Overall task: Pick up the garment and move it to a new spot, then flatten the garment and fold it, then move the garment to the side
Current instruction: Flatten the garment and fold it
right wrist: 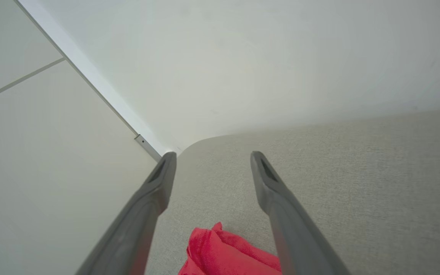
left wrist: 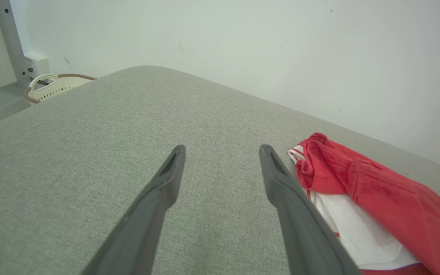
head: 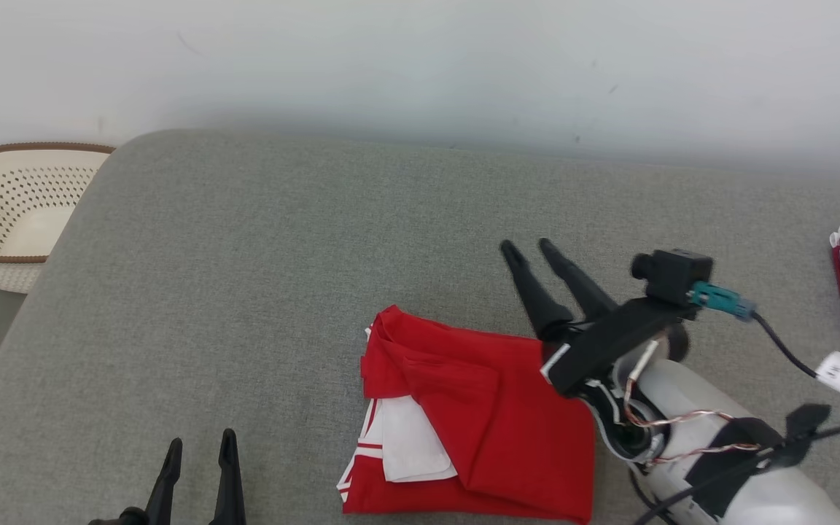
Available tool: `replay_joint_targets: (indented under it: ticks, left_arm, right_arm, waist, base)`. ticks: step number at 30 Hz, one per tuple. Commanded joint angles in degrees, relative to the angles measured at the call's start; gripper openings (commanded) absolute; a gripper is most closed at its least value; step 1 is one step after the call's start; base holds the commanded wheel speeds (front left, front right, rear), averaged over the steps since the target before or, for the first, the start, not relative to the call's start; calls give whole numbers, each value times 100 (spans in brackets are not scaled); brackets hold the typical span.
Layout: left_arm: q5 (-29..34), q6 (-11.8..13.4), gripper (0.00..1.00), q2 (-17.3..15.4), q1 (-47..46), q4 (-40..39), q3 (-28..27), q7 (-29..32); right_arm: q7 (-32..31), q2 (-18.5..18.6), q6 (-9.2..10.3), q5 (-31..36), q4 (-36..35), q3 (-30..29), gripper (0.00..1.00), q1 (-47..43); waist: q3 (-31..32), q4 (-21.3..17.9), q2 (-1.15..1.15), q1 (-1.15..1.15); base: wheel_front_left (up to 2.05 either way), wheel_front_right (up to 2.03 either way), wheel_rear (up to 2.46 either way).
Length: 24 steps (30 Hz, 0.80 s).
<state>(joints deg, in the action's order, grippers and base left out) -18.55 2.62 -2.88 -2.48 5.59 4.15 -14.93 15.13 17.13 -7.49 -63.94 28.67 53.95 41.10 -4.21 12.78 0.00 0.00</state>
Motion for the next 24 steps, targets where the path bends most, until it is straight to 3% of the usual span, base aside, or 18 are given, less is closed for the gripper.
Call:
replay_joint_targets:
  ticks: [1, 6, 14, 15, 16, 19, 24]
  left_arm:
    - [47, 10, 100, -5, 83, -20, -36, -21]
    - [73, 37, 100, -5, 128, -79, -89, -21]
    - [151, 27, 100, -5, 112, -148, -150, -21]
    - [159, 15, 100, -5, 95, -144, -167, -21]
    - [173, 8, 100, -5, 79, -141, -184, -21]
    - [187, -27, 100, -5, 33, -137, -201, -21]
    - [206, -38, 100, -5, -35, -123, -179, -21]
  right_arm:
    - [7, 111, 0, 214, -48, -162, 100, -206]
    - [8, 324, 0, 817, 14, -539, 100, -624]
    - [9, 223, 0, 1417, 237, -659, 100, -1107]
    - [9, 179, 0, 1447, 280, -663, 87, -1156]
    - [9, 160, 0, 1522, 323, -655, 44, -1171]
    - [10, 77, 0, 1780, 496, -612, 0, -1176]
    - [10, -92, 0, 2148, 817, -501, 0, -1130]
  waist:
    - [4, -28, 0, 0]
    - [17, -74, 0, 0]
    - [-10, -116, 0, 0]
    - [-22, -119, 0, 0]
    - [-32, -122, 0, 0]
    - [-69, -117, 0, 0]
    - [-148, -46, 0, 0]
  base:
    - [0, 0, 0]
    - [0, 0, 0]
    - [0, 0, 0]
    - [0, 0, 0]
    - [0, 0, 0]
    - [0, 0, 0]
    - [0, 0, 0]
